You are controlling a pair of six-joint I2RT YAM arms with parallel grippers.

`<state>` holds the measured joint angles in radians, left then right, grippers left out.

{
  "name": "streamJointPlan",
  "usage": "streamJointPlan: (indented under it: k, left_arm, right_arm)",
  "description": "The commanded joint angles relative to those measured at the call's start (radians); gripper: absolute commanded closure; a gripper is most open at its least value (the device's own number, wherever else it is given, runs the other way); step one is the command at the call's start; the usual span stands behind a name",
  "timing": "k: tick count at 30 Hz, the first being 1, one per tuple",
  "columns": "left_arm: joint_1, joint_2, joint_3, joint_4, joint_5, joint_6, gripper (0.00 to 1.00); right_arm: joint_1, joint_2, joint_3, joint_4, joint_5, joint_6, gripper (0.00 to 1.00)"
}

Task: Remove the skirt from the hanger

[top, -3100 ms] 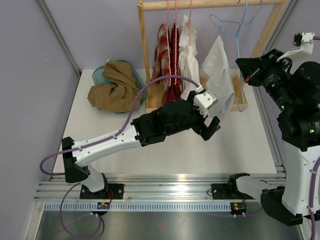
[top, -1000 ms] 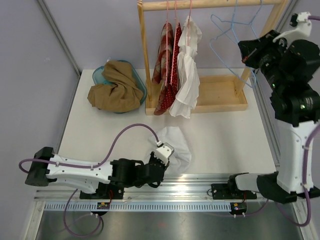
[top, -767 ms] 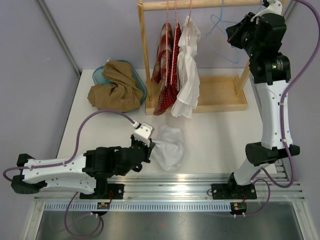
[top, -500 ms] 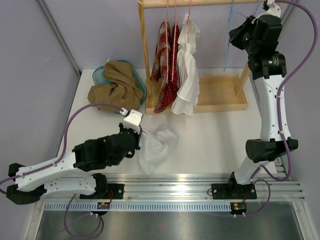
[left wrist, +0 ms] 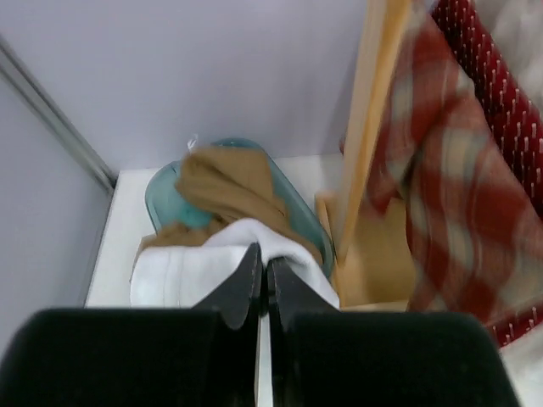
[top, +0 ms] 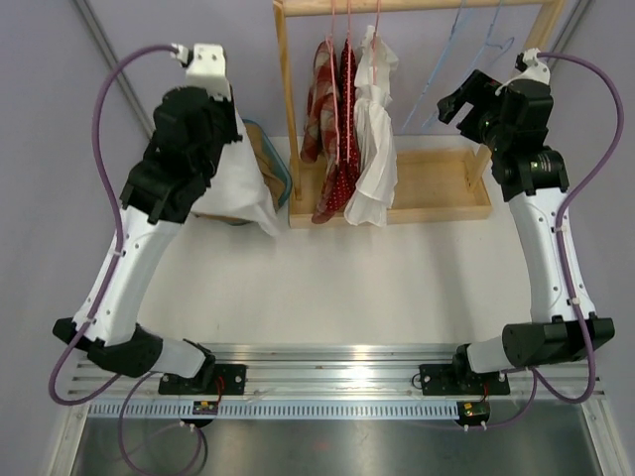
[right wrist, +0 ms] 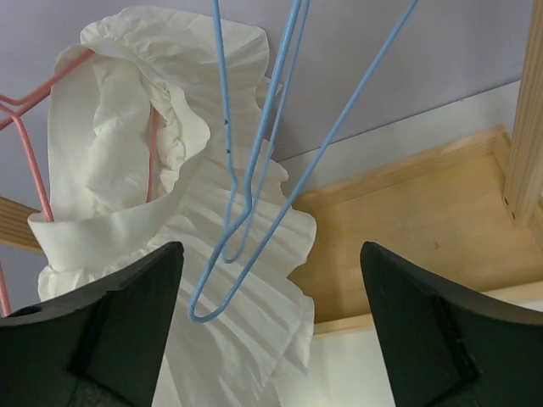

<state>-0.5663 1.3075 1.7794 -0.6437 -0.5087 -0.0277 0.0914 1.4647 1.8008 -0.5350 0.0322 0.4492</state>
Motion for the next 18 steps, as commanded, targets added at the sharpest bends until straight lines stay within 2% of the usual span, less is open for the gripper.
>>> streamJointPlan:
  k: [1, 3, 5, 8, 10, 11, 12, 13, 15, 17, 18]
  left_arm:
    - [0.092, 0.181, 0.322, 0.064, 0.159, 0.097, 1.00]
    - [0.141, 0.268, 0.463, 0.070, 0.170, 0.109, 1.00]
    - [0.170, 0.355, 0.483, 0.113, 0.122, 0.140, 1.00]
    - [0.259, 0.416, 0.387, 0.185, 0.110, 0.111, 1.00]
    - [0.293, 0.438, 0.257, 0.231, 0.102, 0.051, 1.00]
    - [0.327, 0.464, 0.220, 0.231, 0.108, 0.032, 0.92]
    - [0.348, 0.475, 0.195, 0.196, 0.128, -0.066, 0.79]
    - [0.371, 0.483, 0.149, 0.176, 0.230, -0.110, 0.60]
    - [0.420, 0.457, 0.089, 0.145, 0.288, -0.200, 0.03]
    - [0.421, 0.389, -0.074, 0.179, 0.312, -0.245, 0.01]
    - [0.418, 0.304, -0.140, 0.217, 0.324, -0.253, 0.01]
  right_arm:
    - [-0.004, -0.114, -0.064, 0.058, -0.006, -0.018, 0.06]
    - [-0.004, -0.153, -0.135, 0.070, -0.014, -0.021, 0.03]
    - [-0.004, -0.210, -0.185, 0.063, -0.017, -0.024, 0.02]
    - [-0.004, -0.279, -0.222, 0.038, -0.028, -0.036, 0.01]
    - [-0.004, -0.334, -0.238, 0.032, -0.072, -0.044, 0.01]
    - [-0.004, -0.351, -0.242, 0.035, -0.087, -0.044, 0.01]
    - [-0.004, -0.381, -0.241, 0.041, -0.135, -0.047, 0.01]
    - [-0.005, -0.392, -0.235, 0.062, -0.164, -0.050, 0.01]
    - [-0.004, -0.406, -0.219, 0.098, -0.278, -0.052, 0.01]
    - [-0.004, -0.383, -0.154, 0.121, -0.340, -0.035, 0.01]
    - [-0.004, -0.342, -0.123, 0.119, -0.389, -0.030, 0.01]
